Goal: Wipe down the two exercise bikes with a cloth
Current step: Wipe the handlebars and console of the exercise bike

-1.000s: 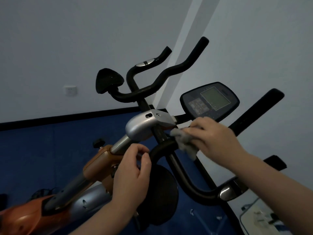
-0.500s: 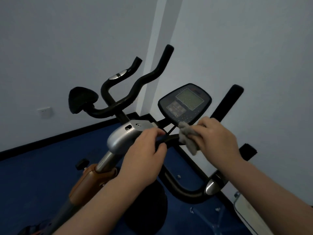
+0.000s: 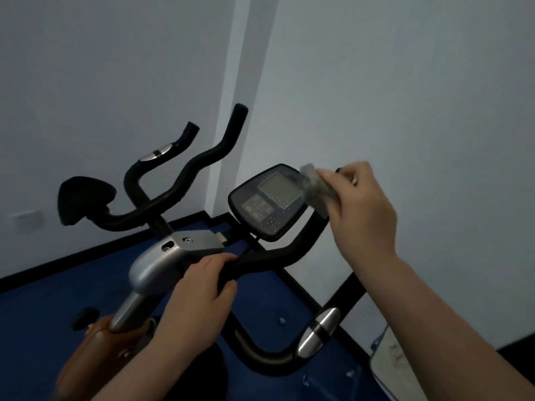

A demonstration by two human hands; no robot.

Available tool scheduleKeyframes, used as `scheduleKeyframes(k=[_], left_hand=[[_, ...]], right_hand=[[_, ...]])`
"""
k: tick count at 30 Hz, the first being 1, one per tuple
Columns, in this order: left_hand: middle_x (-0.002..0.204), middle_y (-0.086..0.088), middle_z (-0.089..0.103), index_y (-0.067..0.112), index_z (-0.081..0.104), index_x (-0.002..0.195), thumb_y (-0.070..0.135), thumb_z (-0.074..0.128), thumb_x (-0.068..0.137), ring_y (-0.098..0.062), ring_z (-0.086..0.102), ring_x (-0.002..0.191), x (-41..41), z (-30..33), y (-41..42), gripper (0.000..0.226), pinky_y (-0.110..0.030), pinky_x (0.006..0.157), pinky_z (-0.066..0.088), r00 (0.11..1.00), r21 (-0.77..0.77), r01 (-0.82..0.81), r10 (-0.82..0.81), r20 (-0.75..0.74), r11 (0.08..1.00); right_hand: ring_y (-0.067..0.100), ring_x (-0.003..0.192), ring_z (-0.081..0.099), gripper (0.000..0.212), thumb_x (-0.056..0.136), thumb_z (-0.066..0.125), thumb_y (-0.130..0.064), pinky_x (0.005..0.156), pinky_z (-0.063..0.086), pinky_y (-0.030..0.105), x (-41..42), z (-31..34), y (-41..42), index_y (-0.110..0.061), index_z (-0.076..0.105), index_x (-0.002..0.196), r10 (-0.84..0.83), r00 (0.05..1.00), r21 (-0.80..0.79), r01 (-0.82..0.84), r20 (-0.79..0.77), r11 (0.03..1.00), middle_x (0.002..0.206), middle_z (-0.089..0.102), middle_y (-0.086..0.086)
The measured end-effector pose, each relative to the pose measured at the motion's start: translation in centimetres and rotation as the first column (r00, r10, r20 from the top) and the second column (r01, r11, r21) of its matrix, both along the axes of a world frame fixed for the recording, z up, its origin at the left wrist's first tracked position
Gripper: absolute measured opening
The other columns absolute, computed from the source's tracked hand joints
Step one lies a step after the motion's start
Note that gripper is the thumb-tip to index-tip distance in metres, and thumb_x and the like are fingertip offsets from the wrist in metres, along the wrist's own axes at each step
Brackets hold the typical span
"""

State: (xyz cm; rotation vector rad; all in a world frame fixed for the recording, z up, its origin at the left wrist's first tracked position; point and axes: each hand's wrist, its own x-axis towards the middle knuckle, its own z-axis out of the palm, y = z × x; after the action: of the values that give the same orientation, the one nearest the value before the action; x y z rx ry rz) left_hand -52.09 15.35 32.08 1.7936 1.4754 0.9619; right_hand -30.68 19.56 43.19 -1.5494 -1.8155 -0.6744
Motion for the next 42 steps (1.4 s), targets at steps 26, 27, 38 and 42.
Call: scheduleKeyframes(k=[26,27,38,42], left_hand=[[0.126,0.021,0.046,0.035,0.044,0.132,0.027,0.059,0.088,-0.005,0.041,0.119,-1.2,-0.1,0.2,0.048,-0.031,0.104,0.035,0.989,-0.018,0.148,-0.148,0.017,0.989],[0.128,0.021,0.045,0.035,0.043,0.134,0.028,0.059,0.088,-0.005,0.040,0.119,-1.2,-0.1,0.2,0.049,-0.031,0.104,0.034,0.988,-0.009,0.152,-0.152,0.002,0.988],[0.144,0.013,0.033,0.032,0.026,0.145,0.037,0.052,0.091,-0.011,0.030,0.130,-1.1,-0.3,0.5,0.061,-0.034,0.109,0.030,0.972,0.000,0.202,-0.200,-0.126,0.979],[0.143,0.013,0.032,0.032,0.023,0.146,0.039,0.051,0.091,-0.011,0.029,0.130,-1.0,-0.5,0.4,0.062,-0.034,0.110,0.029,0.969,0.019,0.201,-0.196,-0.149,0.979]], right_hand=[[-0.001,0.078,0.047,0.019,0.095,0.053,-0.024,0.069,0.038,0.010,-1.6,-5.7,-1.0,-0.017,0.066,0.108,-0.083,0.898,-0.271,-0.041,-0.432,0.962,0.099,0.042,-0.009],[0.001,0.077,0.046,0.019,0.095,0.053,-0.024,0.070,0.039,0.012,-1.2,-4.7,-0.4,-0.016,0.066,0.107,-0.117,0.889,-0.225,0.017,-0.442,0.974,0.100,0.042,-0.007],[0.000,0.079,0.050,0.012,0.096,0.049,-0.025,0.067,0.036,0.012,-2.7,-5.3,-1.6,-0.023,0.059,0.103,-0.177,0.839,-0.154,0.113,-0.515,0.982,0.104,0.040,-0.011],[0.019,0.112,0.048,0.018,0.093,0.048,-0.021,0.082,0.041,0.027,-0.3,0.2,2.6,-0.024,0.063,0.103,-0.178,0.817,-0.045,0.184,-0.548,0.982,0.121,0.048,0.001]])
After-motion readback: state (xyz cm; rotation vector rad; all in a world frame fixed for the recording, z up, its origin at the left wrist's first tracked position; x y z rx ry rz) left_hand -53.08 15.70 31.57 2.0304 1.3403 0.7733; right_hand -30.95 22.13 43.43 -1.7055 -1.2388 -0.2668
